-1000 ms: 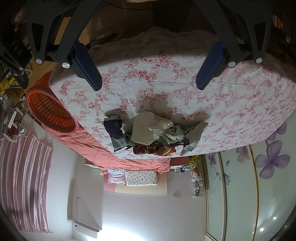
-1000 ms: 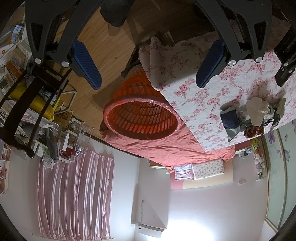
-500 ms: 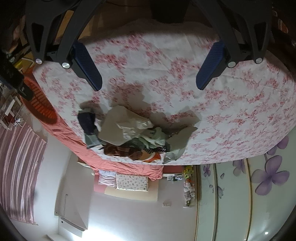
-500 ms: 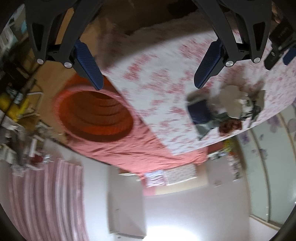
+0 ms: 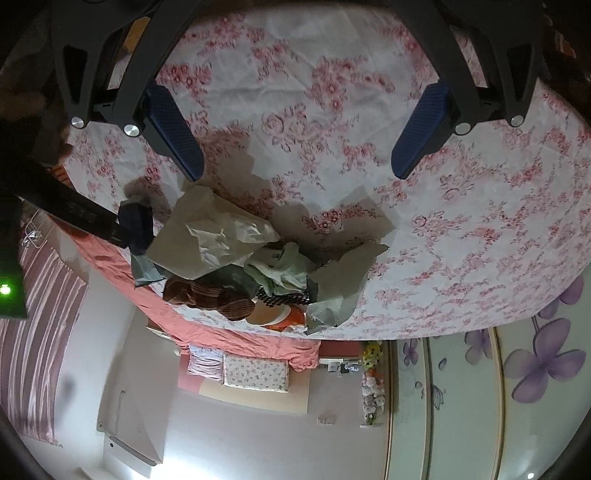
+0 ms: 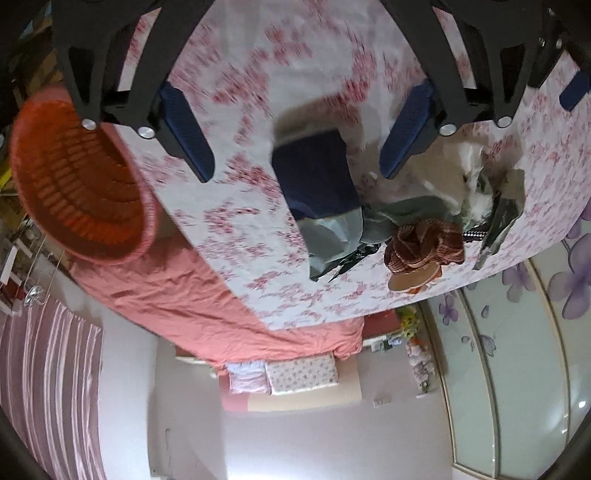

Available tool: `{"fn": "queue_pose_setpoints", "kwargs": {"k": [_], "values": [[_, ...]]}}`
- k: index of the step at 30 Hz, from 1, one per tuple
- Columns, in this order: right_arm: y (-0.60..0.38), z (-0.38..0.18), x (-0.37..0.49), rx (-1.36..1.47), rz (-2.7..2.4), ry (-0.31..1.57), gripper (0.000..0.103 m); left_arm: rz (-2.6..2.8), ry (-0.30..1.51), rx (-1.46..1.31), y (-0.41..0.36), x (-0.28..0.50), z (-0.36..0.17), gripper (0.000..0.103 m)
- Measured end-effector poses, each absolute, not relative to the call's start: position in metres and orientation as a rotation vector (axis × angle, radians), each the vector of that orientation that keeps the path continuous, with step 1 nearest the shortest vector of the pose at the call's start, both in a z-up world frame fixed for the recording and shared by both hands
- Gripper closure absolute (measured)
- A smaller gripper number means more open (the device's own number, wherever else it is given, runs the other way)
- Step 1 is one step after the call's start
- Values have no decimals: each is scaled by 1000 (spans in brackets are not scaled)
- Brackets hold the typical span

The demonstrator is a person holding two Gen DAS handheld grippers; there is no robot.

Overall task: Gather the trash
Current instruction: 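Grasp the dark blue snack bag with the right tool while the left tool grasps white tissue paper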

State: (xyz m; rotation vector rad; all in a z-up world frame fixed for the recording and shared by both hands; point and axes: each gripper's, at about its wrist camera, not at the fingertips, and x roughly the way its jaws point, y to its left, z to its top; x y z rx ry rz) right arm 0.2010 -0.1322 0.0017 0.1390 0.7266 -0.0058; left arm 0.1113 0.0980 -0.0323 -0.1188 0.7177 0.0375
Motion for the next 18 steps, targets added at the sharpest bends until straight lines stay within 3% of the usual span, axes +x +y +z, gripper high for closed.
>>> {"fn": "queue_pose_setpoints", "kwargs": {"k": [5, 7, 9, 12, 18], "values": [[-132, -7, 220, 156, -3, 773, 25, 24, 721, -135, 101, 125, -34, 4], [-133, -10, 224, 158, 5, 794, 34, 11, 724, -136, 98, 130, -34, 4], [-133, -13, 226, 158, 18, 816, 50, -3, 726, -134, 94, 135, -34, 5], [-137, -14, 224, 164, 15, 823, 61, -30, 733, -138, 87, 143, -35, 8], [-150, -15, 210, 181, -4, 811, 70, -73, 741, -126, 66, 160, -35, 11]]}}
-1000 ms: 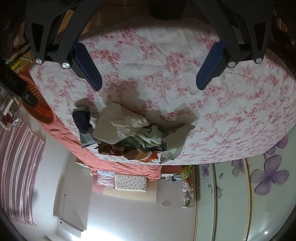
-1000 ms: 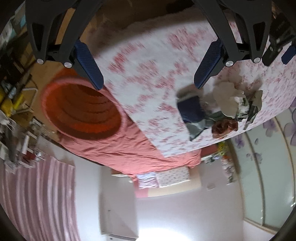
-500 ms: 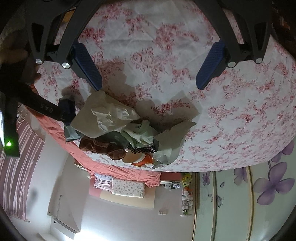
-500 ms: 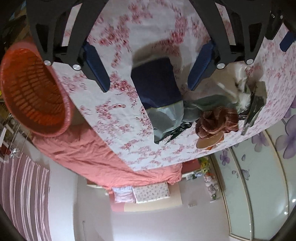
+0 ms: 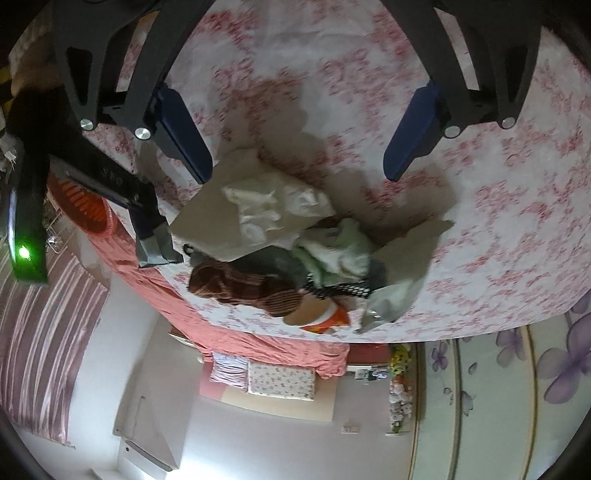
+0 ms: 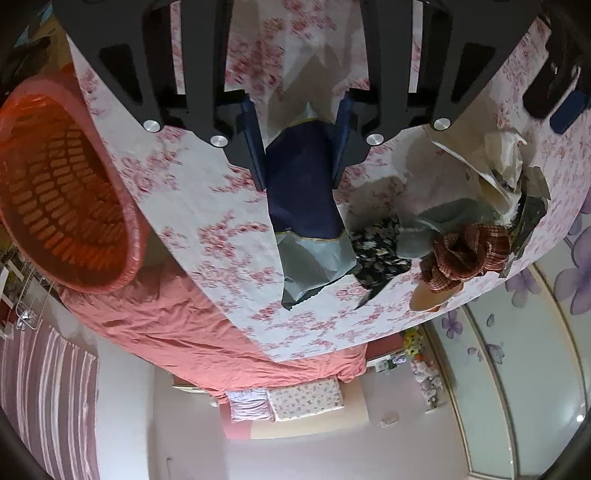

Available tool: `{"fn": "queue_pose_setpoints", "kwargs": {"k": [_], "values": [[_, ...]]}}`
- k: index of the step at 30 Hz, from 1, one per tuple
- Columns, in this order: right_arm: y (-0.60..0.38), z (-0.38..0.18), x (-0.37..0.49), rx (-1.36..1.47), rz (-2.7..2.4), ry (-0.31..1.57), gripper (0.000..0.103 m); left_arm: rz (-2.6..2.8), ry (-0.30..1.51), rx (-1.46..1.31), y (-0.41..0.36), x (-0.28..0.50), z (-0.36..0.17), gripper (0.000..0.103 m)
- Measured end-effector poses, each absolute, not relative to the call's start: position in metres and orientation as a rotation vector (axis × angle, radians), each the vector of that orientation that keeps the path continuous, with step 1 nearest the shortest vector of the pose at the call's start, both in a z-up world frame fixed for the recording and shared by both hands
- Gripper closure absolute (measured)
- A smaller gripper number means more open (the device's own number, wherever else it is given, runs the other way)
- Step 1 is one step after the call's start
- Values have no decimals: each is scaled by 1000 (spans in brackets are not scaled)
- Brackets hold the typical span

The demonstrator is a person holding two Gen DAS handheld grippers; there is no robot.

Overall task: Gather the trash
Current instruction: 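Grasp the dark blue snack bag with the right tool while the left tool grasps white tissue paper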

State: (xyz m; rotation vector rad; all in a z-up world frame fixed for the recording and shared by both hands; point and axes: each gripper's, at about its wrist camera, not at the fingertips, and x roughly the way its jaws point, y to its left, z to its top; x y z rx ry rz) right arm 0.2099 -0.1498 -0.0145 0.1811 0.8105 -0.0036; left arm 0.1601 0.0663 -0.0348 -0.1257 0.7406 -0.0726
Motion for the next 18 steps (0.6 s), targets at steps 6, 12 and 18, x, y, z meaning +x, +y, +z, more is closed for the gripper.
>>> {"fn": "queue_pose_setpoints", "kwargs": {"k": [6, 12, 18], "values": [[-161, -13, 196, 179, -26, 793, 71, -67, 757, -102, 49, 179, -40, 11], [-166, -11, 191, 169, -30, 777, 70, -32, 800, -116, 52, 197, -49, 26], [-170, -11, 185, 176, -33, 771, 70, -53, 824, -120, 48, 203, -59, 44]]}}
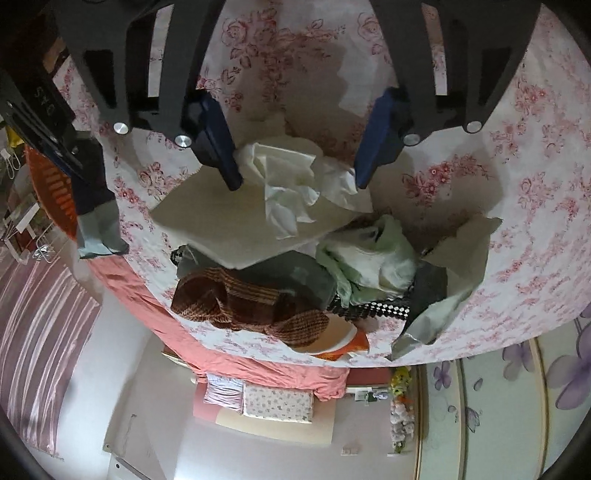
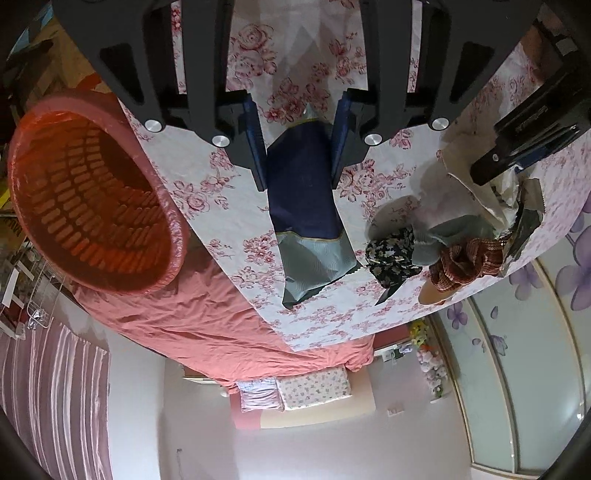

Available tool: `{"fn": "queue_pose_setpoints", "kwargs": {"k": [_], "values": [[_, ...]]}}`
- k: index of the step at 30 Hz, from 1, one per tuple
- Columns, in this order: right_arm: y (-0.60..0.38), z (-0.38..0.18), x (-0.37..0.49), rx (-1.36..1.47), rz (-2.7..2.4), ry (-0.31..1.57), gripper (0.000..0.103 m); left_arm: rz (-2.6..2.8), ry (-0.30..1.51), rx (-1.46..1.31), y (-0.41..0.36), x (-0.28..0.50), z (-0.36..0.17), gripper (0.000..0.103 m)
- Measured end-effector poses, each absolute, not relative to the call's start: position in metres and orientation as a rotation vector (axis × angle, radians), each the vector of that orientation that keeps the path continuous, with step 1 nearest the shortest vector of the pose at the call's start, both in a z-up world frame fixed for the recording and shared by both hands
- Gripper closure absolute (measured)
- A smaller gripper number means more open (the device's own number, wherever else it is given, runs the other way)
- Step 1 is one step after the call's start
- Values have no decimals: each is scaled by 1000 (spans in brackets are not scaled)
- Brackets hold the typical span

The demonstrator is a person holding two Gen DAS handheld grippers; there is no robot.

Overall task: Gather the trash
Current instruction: 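Grasp the dark blue snack bag with the right tool while the left tool grasps white tissue paper, then carry both items over the orange basket and open both tools to drop them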

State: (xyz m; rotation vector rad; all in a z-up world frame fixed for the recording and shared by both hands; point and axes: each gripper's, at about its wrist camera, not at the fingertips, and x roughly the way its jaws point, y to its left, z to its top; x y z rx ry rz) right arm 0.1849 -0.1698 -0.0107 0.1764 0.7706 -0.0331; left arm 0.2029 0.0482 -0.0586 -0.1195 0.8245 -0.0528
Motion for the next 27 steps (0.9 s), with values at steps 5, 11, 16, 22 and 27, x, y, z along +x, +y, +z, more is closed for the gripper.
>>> {"fn": "queue_pose_setpoints", "kwargs": {"k": [5, 11, 16, 22, 27], "values": [[-176, -7, 177, 178, -40, 759, 70, -84, 792, -122, 48, 196, -55, 51], [-185, 1, 165, 185, -48, 725, 70, -104, 750, -127, 47, 179, -39, 52], [-196, 11, 150, 186, -64, 680, 70, -154, 722, -113, 32, 164, -22, 52], [-219, 24, 131, 193, -113, 614, 70, -258, 691, -92, -2, 152, -2, 51], [-246, 36, 118, 216, -172, 556, 70, -348, 679, -72, -37, 151, 8, 51]]}}
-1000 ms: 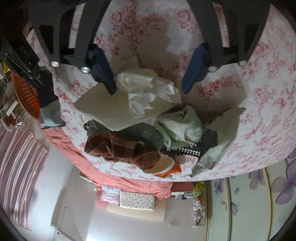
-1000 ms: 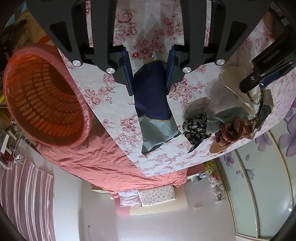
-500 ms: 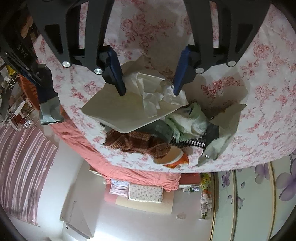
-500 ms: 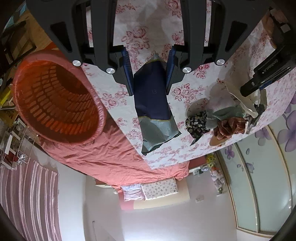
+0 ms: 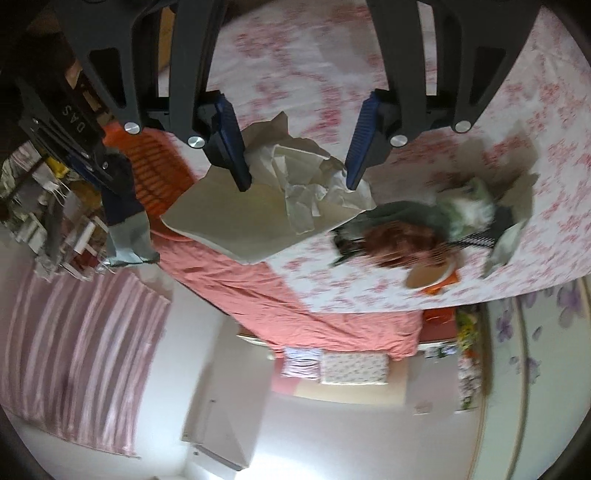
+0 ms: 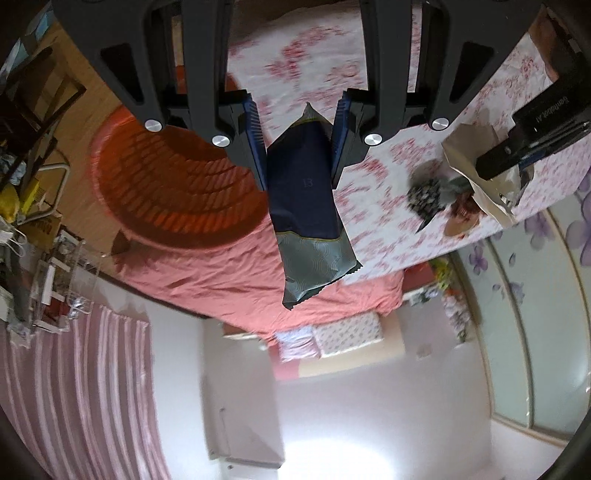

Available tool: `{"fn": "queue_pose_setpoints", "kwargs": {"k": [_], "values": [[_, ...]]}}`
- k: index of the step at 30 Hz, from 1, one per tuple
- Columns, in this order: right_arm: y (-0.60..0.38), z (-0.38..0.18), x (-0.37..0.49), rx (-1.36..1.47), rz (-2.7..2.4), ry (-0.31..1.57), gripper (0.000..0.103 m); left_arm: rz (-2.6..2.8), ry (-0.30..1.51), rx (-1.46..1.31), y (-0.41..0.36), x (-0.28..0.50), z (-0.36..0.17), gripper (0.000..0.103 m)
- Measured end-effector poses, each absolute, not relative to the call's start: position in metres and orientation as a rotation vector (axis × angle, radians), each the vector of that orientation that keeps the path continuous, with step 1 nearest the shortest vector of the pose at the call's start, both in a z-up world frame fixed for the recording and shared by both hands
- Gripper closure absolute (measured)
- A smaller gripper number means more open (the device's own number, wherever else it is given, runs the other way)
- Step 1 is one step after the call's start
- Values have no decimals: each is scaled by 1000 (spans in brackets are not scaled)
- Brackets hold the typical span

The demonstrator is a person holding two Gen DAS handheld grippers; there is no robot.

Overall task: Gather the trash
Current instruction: 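Carry both items over the orange basket and open both tools to drop them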

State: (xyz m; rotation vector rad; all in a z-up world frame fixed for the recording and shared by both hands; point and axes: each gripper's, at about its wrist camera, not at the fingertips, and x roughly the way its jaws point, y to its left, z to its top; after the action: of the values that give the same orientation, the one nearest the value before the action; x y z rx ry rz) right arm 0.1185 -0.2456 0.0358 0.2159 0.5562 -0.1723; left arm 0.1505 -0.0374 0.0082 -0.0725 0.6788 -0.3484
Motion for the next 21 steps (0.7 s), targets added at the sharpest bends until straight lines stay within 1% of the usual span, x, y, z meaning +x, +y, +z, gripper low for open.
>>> {"fn": "queue_pose_setpoints", "kwargs": {"k": [8, 21], "values": [[-289, 35, 109, 251, -279, 504, 70, -471, 673, -45, -97, 159, 18, 51], [-328, 17, 111, 304, -351, 483, 70, -608, 711, 2, -181, 184, 3, 51]]}}
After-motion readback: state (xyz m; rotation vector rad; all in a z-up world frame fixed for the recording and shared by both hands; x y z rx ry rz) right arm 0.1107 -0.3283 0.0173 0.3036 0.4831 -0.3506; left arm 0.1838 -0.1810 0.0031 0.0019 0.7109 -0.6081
